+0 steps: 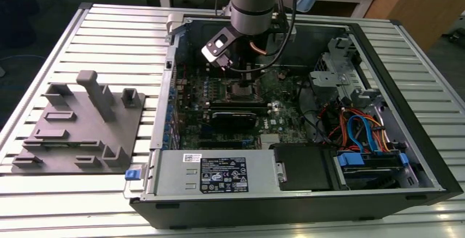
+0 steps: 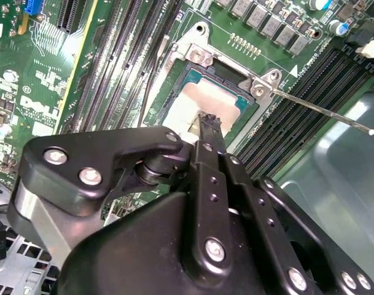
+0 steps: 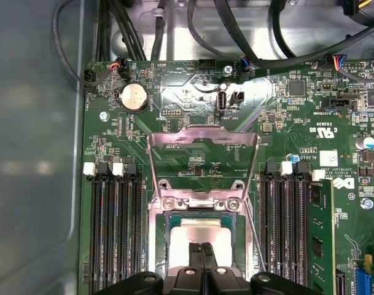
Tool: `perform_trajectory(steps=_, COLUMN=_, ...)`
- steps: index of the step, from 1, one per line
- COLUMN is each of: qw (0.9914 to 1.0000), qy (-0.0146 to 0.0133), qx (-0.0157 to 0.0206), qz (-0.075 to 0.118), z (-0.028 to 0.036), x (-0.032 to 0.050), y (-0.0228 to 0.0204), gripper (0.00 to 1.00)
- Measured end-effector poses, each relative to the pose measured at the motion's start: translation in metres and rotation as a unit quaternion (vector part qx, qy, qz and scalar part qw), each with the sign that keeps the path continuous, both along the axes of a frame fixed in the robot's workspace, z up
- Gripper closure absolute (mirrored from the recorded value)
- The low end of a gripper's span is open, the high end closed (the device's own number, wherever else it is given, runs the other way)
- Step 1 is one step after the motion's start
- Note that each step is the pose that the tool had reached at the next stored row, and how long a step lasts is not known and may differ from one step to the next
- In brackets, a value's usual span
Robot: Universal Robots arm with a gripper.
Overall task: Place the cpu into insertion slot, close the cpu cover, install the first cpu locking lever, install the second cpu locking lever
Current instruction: 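Place the cpu into insertion slot, then close the cpu cover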
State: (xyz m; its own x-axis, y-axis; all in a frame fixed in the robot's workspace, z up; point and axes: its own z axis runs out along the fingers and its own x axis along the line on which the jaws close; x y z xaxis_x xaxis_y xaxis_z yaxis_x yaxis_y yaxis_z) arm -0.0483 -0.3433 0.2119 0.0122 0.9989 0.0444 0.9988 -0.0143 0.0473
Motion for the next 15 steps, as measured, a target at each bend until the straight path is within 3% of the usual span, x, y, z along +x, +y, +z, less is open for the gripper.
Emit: perform_trajectory(steps=15, qw=1.0, qy=0.0, qx=0.0, qz=0.0, z=0.001, x=0.0, y=0.0, gripper=0.89)
